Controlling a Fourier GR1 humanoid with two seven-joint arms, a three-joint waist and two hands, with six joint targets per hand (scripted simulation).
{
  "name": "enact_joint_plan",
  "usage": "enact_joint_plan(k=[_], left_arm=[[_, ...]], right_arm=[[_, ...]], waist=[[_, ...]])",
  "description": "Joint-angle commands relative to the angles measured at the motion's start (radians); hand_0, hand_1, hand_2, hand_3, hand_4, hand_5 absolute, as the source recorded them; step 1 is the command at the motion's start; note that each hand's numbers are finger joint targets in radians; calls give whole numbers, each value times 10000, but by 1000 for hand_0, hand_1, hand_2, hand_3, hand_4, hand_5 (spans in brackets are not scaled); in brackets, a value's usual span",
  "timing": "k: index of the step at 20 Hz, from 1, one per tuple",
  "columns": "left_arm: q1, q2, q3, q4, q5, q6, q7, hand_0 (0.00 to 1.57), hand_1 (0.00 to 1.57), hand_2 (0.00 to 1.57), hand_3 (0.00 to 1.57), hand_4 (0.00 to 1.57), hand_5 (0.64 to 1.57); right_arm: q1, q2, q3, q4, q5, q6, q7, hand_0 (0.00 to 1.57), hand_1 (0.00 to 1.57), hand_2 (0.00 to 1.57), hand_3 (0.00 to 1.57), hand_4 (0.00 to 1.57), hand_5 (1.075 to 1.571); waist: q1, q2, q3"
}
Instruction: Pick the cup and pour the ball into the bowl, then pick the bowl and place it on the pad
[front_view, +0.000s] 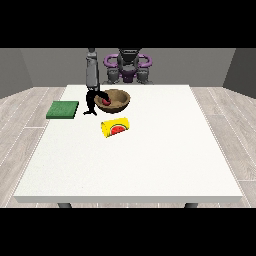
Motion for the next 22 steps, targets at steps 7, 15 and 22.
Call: enact_joint_plan(k=[7, 15, 22], left_arm=[[82, 391, 253, 796, 68, -246, -33, 0, 0, 0, 0, 0, 1548], [2072, 815, 794, 2813, -356, -886, -1590, 0, 0, 0, 0, 0, 1544], [1699, 1999, 1276, 2993, -21, -1299, -1644, 0, 0, 0, 0, 0, 1539]], right_arm=[[707, -622, 1235, 39, 2099, -1793, 2387, 1571, 1571, 1571, 1571, 1171, 1463], [-175, -1921, 2331, -2847, 2812, -1059, 7447, 1571, 1571, 1571, 1571, 1249, 1472], [-523, -3113, 1218, -2246, 2296, 58, 6272, 1571, 1571, 1571, 1571, 1295, 1514]], waist=[[-238, -248, 312], [-1585, -1780, 303], [-1848, -452, 339]])
